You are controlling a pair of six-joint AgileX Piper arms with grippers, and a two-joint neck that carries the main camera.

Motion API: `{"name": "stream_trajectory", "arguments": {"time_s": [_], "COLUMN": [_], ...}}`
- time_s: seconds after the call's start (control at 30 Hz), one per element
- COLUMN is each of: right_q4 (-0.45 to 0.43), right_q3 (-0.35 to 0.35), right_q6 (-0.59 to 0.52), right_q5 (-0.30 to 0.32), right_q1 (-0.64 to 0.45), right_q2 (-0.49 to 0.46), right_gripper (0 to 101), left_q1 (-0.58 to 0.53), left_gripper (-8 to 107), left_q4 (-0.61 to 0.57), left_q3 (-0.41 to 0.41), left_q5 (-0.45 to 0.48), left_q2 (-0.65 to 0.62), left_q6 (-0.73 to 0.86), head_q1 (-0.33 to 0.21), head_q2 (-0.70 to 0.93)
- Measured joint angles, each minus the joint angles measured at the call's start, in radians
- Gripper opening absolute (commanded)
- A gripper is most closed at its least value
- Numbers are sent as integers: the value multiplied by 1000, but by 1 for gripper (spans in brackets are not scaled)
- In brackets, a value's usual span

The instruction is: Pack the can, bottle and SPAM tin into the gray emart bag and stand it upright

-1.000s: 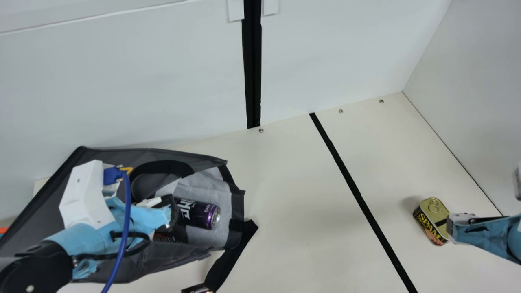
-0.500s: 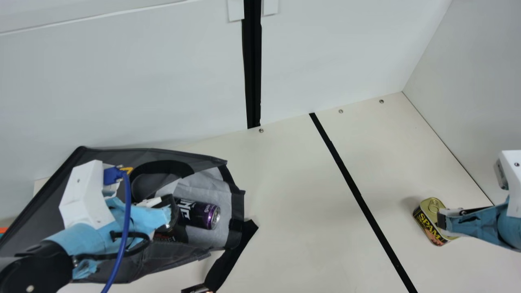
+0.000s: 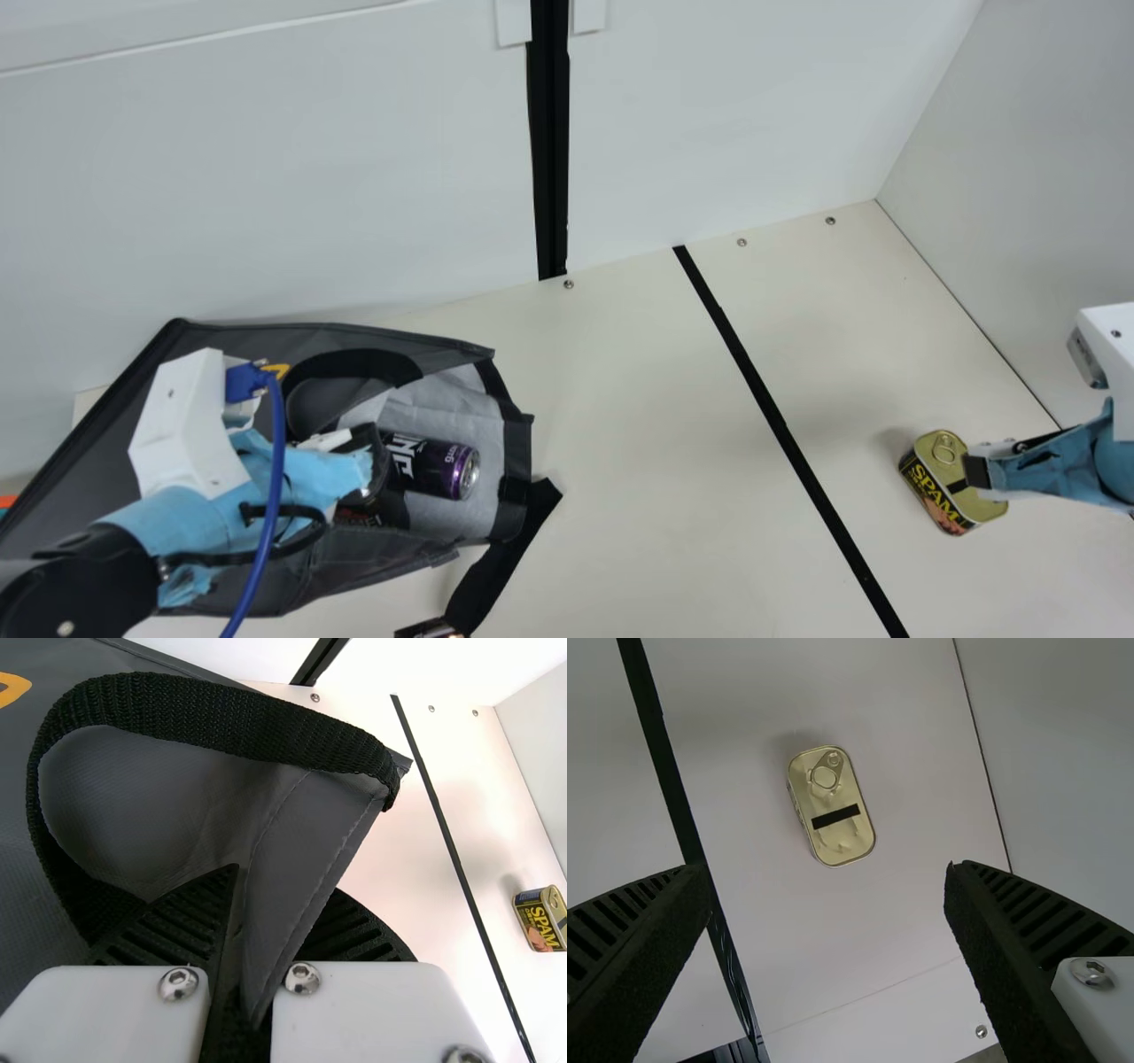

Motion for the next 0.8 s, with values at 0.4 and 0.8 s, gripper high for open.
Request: {"name": "stream_trajectory", "arguments": {"time_s": [0.4,0.8], "right_q4": [79,122], "right_q3": [-22,-33], "right_q6": [-201,-332], "right_q5": [-1,-1], "right_q1": [-81,-128], "right_q2": [115,203], "right_gripper": [95,95], "left_q1": [0,0], "left_gripper": [-8,-8], "left_q4": [0,0], "left_q3": [0,0], "left_q5": [0,0], "left_q2": [0,0], "left_q6": [0,0], "head_q1": [0,0], "head_q2": [2,2]}}
